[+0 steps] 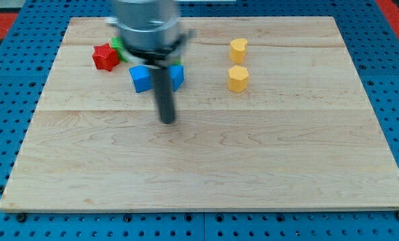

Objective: Push the hexagon to the right of the triangle

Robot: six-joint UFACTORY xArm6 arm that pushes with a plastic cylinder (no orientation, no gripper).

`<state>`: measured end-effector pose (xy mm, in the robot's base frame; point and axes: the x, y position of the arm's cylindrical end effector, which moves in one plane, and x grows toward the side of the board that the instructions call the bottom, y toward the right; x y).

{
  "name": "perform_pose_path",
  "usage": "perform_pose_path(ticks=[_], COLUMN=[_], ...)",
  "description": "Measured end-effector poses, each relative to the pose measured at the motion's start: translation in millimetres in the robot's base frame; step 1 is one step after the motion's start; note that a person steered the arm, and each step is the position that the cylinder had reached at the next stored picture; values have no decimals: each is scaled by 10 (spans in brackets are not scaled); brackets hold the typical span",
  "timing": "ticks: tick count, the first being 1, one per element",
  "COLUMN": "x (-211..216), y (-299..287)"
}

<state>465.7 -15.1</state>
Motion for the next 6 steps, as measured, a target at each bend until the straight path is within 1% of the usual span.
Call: perform_pose_path(ticks=[1, 2, 3, 4, 5, 6], x=[-217, -503, -667, -658, -848, -1004], y=[834, 1100, 917, 1084, 1237, 874])
